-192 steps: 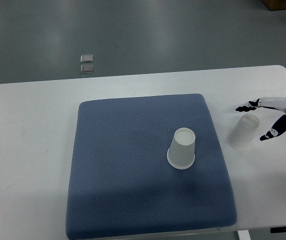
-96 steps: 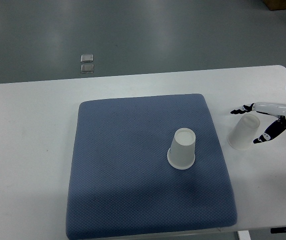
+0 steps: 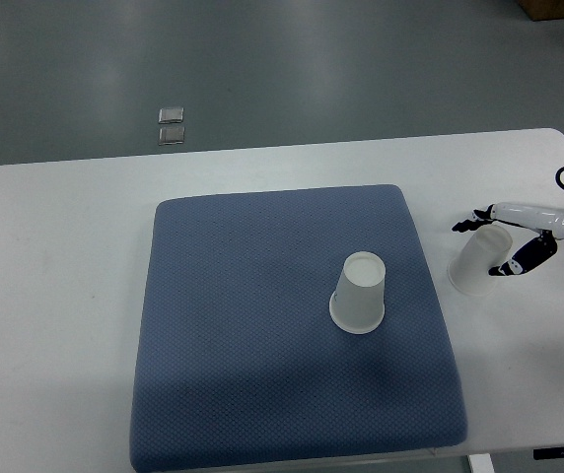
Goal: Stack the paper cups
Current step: 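Close the right hand fingers around the white paper cup, then lift the cup with the right hand and carry it over the upside-down cup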
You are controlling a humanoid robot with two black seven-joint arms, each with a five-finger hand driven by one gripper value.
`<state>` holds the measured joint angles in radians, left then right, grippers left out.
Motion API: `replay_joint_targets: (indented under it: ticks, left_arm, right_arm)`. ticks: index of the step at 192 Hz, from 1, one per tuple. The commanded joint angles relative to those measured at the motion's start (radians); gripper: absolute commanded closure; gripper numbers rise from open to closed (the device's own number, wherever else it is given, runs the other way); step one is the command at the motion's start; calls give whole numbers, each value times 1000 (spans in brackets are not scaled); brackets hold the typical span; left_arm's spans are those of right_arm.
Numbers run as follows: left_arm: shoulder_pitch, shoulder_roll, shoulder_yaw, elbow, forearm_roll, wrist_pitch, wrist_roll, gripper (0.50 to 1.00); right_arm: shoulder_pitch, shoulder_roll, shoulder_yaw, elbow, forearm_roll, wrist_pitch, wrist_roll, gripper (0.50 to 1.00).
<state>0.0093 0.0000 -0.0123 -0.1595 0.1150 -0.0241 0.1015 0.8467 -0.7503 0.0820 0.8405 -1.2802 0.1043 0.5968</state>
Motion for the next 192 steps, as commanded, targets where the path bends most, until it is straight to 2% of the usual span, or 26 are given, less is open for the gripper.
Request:
replay_joint_targets:
  ticks: [1,14,35,58,107,141,164,181,192]
  left_arm:
    - [0,0,0,0,0,0,0,500]
    - [0,0,0,0,0,1,0,500]
    - [0,0,0,0,0,0,0,500]
    - [0,0,0,0,0,0,0,500]
    - [0,0,0,0,0,0,0,500]
    - [0,0,0,0,0,0,0,500]
    - [0,0,0,0,0,1,0,500]
    - [0,0,0,0,0,1,0,500]
    - [0,0,0,0,0,0,0,500]
  right_arm:
    - [0,2,-1,-6,-2,0,-2,722]
    - [0,2,-2,-6,-5,2,0,756]
    - [-1,2,-4,-6,-11,2,0,844]
    - [0,2,-4,-5,-13,2,1,873]
    - [15,-8,18,-5,1,5,12,875]
    - [57,-14,55,-3,7,34,14,873]
    - [123,-12,87,2,10,120,14,873]
    - [164,-20,140,20,35,242,14,867]
    - [186,-24,194,51,45,354,14,865]
